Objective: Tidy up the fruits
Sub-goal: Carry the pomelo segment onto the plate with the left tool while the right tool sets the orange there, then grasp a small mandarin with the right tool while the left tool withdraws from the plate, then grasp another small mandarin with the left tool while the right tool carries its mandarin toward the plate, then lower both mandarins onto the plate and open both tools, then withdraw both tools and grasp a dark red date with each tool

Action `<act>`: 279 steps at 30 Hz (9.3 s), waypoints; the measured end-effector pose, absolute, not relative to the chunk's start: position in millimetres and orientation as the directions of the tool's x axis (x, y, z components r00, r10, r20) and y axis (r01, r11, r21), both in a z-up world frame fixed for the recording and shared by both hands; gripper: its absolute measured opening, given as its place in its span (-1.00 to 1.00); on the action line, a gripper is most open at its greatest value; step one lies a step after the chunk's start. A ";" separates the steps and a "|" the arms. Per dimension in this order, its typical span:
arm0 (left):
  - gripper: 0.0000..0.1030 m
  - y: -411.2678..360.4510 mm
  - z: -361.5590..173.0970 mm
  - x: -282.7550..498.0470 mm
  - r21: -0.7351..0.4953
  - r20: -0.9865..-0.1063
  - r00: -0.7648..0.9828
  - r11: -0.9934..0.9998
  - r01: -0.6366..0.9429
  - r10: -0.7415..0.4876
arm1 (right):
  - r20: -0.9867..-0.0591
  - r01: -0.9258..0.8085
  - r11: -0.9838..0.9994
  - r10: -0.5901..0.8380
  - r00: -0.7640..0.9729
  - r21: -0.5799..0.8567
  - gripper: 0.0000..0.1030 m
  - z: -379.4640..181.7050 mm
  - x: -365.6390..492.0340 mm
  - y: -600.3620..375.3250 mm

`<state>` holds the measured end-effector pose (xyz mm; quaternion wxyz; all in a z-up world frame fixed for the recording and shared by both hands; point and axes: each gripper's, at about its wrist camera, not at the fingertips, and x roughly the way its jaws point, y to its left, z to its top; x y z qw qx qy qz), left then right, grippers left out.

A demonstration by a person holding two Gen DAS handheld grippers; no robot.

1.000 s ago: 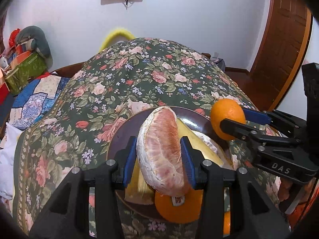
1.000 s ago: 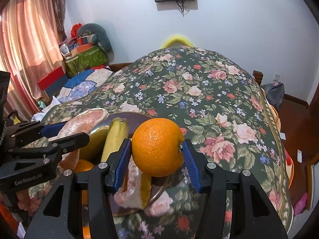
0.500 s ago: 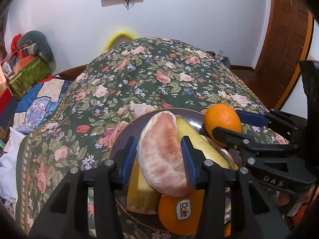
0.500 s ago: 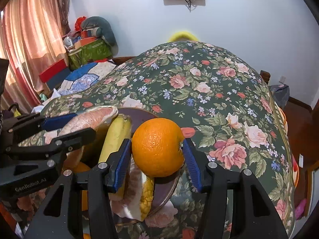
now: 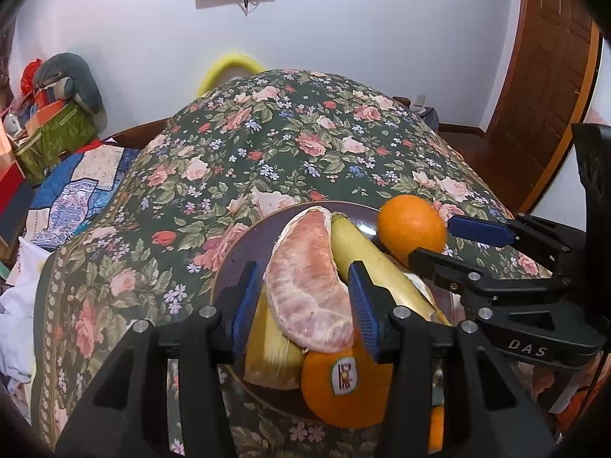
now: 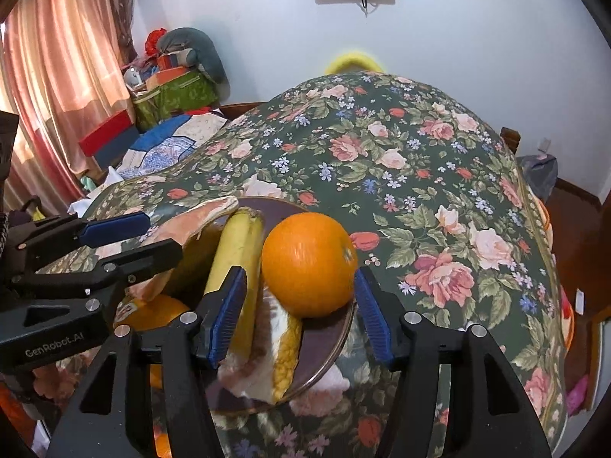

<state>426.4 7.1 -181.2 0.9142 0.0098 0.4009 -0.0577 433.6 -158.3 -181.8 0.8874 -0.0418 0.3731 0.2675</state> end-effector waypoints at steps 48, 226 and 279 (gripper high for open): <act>0.72 -11.2 -102.6 214.8 -0.072 -0.663 0.731 0.985 0.155 -0.163 | -0.705 -0.441 0.897 0.300 0.643 -0.021 0.55 -143.1 248.8 -200.0; 0.28 29.7 -114.2 281.3 -0.083 -0.691 0.714 0.994 0.072 -0.110 | -0.662 -0.448 0.892 0.372 0.651 0.061 0.07 -125.6 296.6 -187.1; -0.63 14.7 -231.0 301.8 -0.086 -0.823 0.552 0.989 0.116 -0.137 | -0.791 -0.472 0.875 0.364 0.492 0.110 -0.68 -224.4 296.1 -175.7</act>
